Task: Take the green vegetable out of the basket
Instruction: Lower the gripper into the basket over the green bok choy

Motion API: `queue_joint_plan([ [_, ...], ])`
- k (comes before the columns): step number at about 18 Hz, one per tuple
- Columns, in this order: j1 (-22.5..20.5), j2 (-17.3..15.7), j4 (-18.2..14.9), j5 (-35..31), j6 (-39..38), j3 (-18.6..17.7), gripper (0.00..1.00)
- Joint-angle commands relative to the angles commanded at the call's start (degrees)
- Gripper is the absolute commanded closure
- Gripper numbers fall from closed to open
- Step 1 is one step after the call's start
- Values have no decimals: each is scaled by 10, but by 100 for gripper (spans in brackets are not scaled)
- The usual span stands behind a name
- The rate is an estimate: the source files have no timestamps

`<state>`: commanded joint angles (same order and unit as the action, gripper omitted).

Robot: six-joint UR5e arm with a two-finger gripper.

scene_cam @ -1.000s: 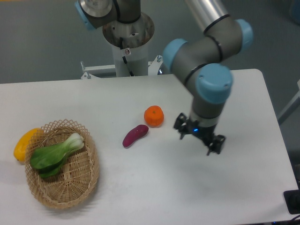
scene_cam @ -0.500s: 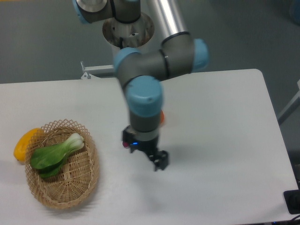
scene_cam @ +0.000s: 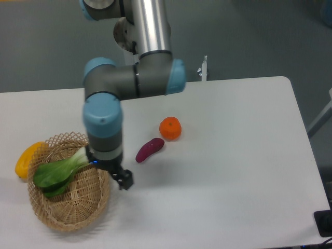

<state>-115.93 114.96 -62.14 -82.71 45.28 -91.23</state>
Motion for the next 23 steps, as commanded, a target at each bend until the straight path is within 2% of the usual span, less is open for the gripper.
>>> queue_joint_plan([
  [5, 35, 32, 0, 21, -39, -1, 0],
  [8, 41, 53, 3, 21, -56, 8, 0],
  [18, 63, 77, 7, 25, -76, 17, 0],
  [22, 70, 76, 7, 26, -79, 17, 0],
  [23, 71, 76, 7, 26, -79, 17, 4],
])
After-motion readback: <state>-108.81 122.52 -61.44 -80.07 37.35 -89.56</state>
